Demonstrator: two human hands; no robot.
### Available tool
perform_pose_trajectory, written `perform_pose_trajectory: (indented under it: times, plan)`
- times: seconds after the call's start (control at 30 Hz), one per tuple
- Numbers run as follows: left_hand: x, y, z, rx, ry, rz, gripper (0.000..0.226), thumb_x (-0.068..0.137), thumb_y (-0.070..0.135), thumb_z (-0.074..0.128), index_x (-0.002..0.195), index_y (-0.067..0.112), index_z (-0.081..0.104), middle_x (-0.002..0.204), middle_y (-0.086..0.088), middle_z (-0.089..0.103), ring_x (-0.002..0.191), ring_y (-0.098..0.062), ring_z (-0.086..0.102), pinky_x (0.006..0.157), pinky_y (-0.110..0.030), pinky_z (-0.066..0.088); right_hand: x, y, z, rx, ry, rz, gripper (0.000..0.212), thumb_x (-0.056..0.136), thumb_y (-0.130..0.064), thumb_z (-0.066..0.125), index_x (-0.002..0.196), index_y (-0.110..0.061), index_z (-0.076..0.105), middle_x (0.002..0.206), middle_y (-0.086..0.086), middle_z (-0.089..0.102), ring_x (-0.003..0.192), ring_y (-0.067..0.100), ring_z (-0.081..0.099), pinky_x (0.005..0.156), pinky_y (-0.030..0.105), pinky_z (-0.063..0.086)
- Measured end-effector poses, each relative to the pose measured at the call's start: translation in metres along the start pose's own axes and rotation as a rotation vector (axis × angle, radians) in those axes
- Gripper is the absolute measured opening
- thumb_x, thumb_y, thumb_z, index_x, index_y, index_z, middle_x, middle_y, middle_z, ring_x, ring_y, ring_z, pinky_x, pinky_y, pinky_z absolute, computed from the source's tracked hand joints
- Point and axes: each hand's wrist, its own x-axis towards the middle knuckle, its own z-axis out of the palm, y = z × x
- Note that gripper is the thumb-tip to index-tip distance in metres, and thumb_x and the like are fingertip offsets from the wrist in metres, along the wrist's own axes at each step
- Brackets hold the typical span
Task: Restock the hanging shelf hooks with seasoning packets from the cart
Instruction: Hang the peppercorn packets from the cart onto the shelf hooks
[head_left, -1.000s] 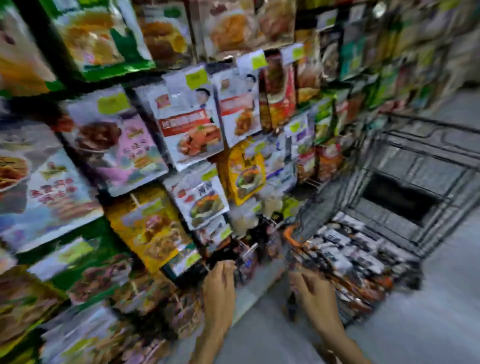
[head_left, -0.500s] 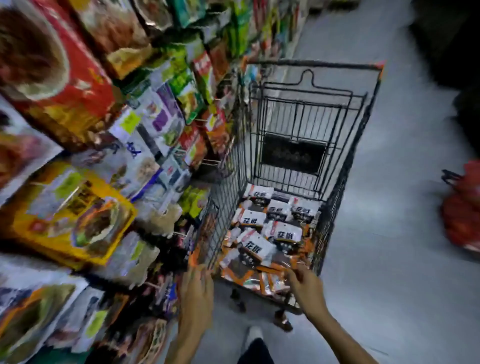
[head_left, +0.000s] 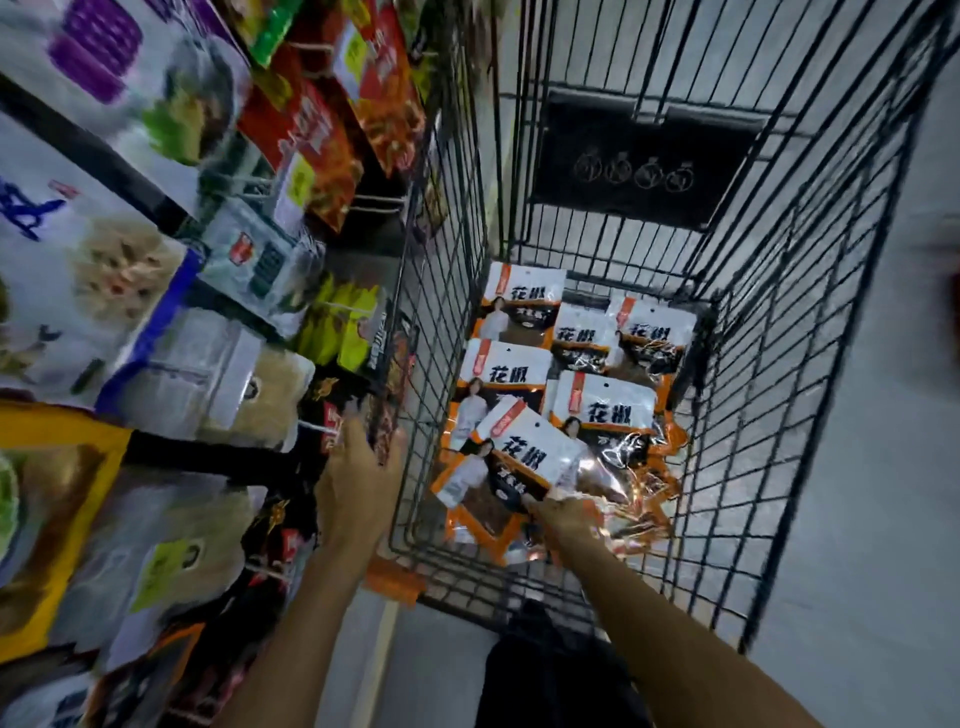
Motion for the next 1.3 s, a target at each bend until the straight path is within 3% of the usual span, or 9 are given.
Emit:
perform_pose_trajectory:
  times: [0.13,0.33,0.53,0.73,0.9,1.0,1.1,1.17,1.3]
  plan:
    - [0.007,-0.006,0.01,-0.032,0.005,-0.01,0.052,0.099,0.034,0.046,0.141,0.004,0.04,0.124,-0.023,0.059,0.111,-0.039,0.058,0.084,-0.041,0.048,0.015,0.021,0.027,0.144,0.011,-0.044,0.037,0.09,0.001,0.061,0.125,0.007,0.053,0.123,0.022,0.059,0.112,0.034,0.058,0.085,0.036,0.053]
    - [0.008,-0.013,0.014,-0.062,0.042,0.072,0.043,0.099,0.032,0.046,0.127,0.002,0.055,0.109,-0.023,0.064,0.094,-0.037,0.062,0.075,-0.042,0.052,0.041,0.025,0.055,0.324,0.169,0.128,0.037,0.089,0.003,0.061,0.126,0.008,0.054,0.121,0.026,0.061,0.112,0.041,0.058,0.063,0.025,0.048]
    - [0.002,-0.007,-0.003,-0.084,0.042,0.132,0.03,0.099,0.027,0.047,0.113,0.004,0.061,0.093,-0.016,0.067,0.083,-0.032,0.063,0.068,-0.04,0.052,0.026,0.004,0.038,0.225,0.245,0.015,0.021,0.09,-0.001,0.061,0.108,0.007,0.053,0.106,0.03,0.063,0.104,0.043,0.061,0.089,0.055,0.051]
    - [-0.01,0.041,-0.024,-0.023,0.325,0.433,0.034,0.09,0.013,0.063,0.119,-0.004,0.059,0.115,-0.019,0.064,0.107,-0.034,0.06,0.087,-0.04,0.048,-0.027,-0.042,-0.025,0.34,0.055,-0.169,0.033,0.092,-0.012,0.058,0.123,-0.004,0.051,0.108,0.015,0.067,0.097,0.028,0.068,0.07,0.035,0.061]
    - [-0.001,0.081,-0.001,-0.54,-0.366,0.108,0.064,0.073,0.053,0.073,0.125,0.02,0.056,0.114,0.016,0.061,0.111,-0.012,0.056,0.076,-0.01,0.042,-0.056,-0.072,-0.051,0.591,-0.255,-0.135,0.032,0.087,-0.011,0.061,0.119,-0.005,0.057,0.106,0.015,0.072,0.095,0.028,0.071,0.065,0.033,0.058]
    - [0.011,0.075,0.025,-0.578,-0.616,-0.218,0.1,0.06,0.056,0.079,0.141,0.012,0.04,0.14,-0.003,0.049,0.127,-0.023,0.048,0.086,-0.019,0.041,-0.049,-0.074,-0.052,0.614,-0.311,-0.13,0.033,0.082,-0.014,0.065,0.113,-0.006,0.06,0.105,0.013,0.072,0.098,0.027,0.07,0.071,0.033,0.058]
    - [0.021,0.063,0.047,-0.59,-0.642,-0.37,0.111,0.046,0.055,0.083,0.137,0.008,0.042,0.131,-0.004,0.052,0.118,-0.026,0.054,0.086,-0.032,0.048,-0.026,-0.066,-0.048,0.552,-0.196,-0.102,0.034,0.083,-0.023,0.065,0.112,-0.005,0.061,0.106,0.014,0.071,0.095,0.026,0.07,0.075,0.037,0.059]
    - [0.027,0.055,0.057,-0.645,-0.623,-0.372,0.084,0.046,0.05,0.085,0.113,0.009,0.054,0.108,0.004,0.057,0.102,-0.022,0.06,0.082,-0.039,0.055,-0.003,-0.053,-0.049,0.367,0.07,-0.111,0.035,0.085,-0.028,0.066,0.109,-0.004,0.059,0.109,0.018,0.064,0.099,0.029,0.065,0.085,0.045,0.056]
    - [0.035,0.049,0.068,-0.614,-0.503,-0.319,0.034,0.065,0.029,0.084,0.07,0.03,0.051,0.053,0.024,0.055,0.048,0.01,0.053,0.039,-0.01,0.04,0.044,-0.018,-0.065,-0.06,0.514,-0.033,0.047,0.084,-0.038,0.069,0.113,-0.003,0.055,0.117,0.018,0.06,0.104,0.027,0.059,0.086,0.041,0.053]
